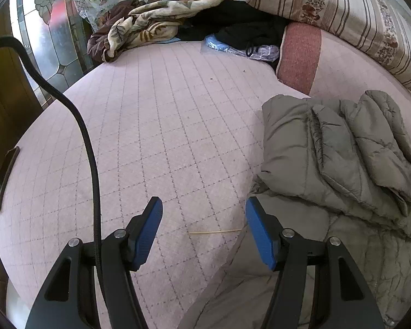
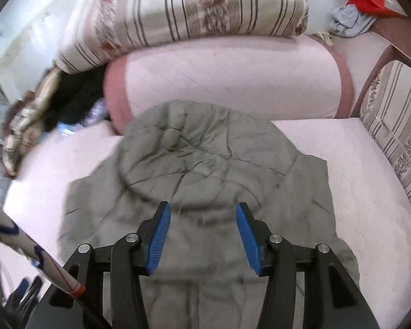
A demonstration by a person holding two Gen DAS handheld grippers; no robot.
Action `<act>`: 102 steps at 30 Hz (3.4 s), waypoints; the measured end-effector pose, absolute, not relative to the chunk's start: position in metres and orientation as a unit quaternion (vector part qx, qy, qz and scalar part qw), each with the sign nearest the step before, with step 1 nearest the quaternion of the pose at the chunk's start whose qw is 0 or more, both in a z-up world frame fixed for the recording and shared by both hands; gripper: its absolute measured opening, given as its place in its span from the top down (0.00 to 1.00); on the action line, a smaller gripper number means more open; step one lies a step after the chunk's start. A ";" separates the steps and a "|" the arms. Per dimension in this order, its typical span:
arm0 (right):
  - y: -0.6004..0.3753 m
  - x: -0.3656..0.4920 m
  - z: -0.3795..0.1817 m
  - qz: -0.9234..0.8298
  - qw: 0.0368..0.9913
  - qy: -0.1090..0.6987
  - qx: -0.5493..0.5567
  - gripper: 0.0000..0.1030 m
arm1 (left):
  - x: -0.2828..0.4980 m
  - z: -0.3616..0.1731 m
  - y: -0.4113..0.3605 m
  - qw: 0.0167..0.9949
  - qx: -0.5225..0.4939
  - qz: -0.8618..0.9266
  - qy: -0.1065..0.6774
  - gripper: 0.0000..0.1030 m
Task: Fold large clothes
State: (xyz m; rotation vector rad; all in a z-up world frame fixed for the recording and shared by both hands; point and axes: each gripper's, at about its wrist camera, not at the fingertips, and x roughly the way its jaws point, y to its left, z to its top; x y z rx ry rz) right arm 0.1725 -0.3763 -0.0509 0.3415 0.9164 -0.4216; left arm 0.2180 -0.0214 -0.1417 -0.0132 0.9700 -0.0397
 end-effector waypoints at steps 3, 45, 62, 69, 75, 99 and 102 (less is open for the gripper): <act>-0.373 0.195 -0.090 -0.180 0.832 0.491 0.185 0.46 | 0.222 -0.143 -0.019 0.882 -0.010 -0.019 0.470 0.40; -0.497 -0.238 -0.179 -0.153 0.746 0.420 0.493 0.19 | 0.101 -0.192 0.050 0.759 -0.116 -0.210 0.605 0.40; -0.436 -0.237 -0.183 -0.053 0.757 0.446 0.474 0.29 | 0.021 -0.193 0.050 0.717 -0.158 -0.310 0.604 0.40; -0.405 -0.241 -0.196 -0.023 0.745 0.458 0.485 0.41 | 0.024 -0.196 0.045 0.721 -0.170 -0.288 0.607 0.40; -0.400 -0.236 -0.185 -0.042 0.755 0.427 0.496 0.42 | 0.018 -0.188 0.021 0.750 -0.120 -0.237 0.605 0.40; -0.394 -0.270 -0.103 -0.025 0.802 0.406 0.438 0.82 | -0.038 -0.088 0.036 0.817 -0.082 -0.223 0.525 0.85; -0.396 -0.258 -0.086 -0.021 0.812 0.403 0.422 0.82 | -0.021 -0.070 0.029 0.826 -0.101 -0.223 0.507 0.85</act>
